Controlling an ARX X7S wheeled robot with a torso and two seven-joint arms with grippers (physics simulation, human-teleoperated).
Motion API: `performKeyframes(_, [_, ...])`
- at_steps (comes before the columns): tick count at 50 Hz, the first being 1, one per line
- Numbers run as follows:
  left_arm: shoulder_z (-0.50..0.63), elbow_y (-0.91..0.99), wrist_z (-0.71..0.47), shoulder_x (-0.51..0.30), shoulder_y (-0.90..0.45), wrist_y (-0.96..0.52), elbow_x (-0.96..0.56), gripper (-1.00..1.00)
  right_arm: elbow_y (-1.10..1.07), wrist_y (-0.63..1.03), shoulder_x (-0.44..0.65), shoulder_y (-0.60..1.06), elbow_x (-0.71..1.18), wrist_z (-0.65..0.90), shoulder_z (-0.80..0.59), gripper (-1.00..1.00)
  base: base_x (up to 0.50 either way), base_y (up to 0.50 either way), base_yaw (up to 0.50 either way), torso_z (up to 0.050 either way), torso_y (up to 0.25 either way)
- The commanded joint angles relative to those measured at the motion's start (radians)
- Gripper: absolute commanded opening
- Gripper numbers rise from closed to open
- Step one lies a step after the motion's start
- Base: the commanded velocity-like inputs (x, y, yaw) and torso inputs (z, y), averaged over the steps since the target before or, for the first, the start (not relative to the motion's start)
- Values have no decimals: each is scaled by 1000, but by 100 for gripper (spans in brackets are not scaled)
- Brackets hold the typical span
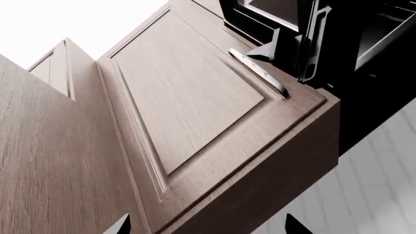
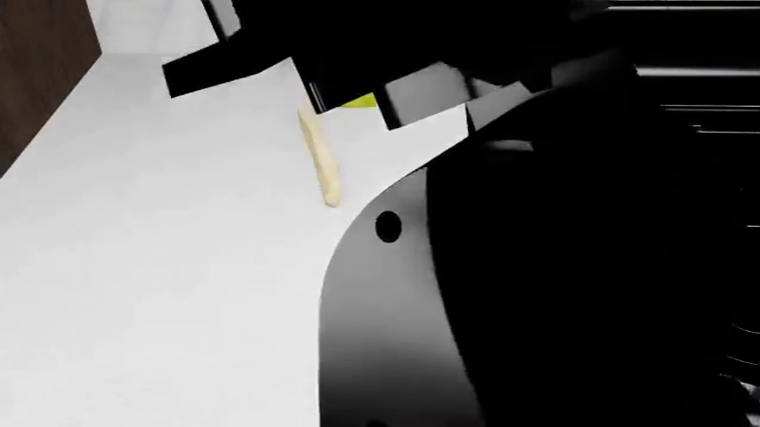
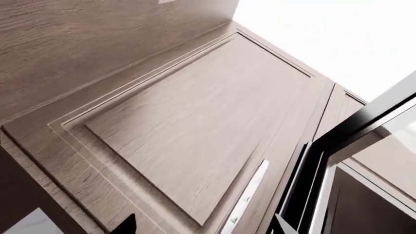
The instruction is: Close the microwave door
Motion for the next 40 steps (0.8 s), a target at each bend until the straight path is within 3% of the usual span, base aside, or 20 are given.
performKeyframes(1, [16, 0, 10, 0, -25, -23, 9, 100, 50, 6, 1, 90, 27, 1, 12, 100, 0, 0, 0, 0, 0])
performKeyframes(40, [12, 0, 3, 0, -21, -10, -13, 100, 179, 4, 22, 253, 104, 26, 45, 100, 0, 0, 0, 0, 0])
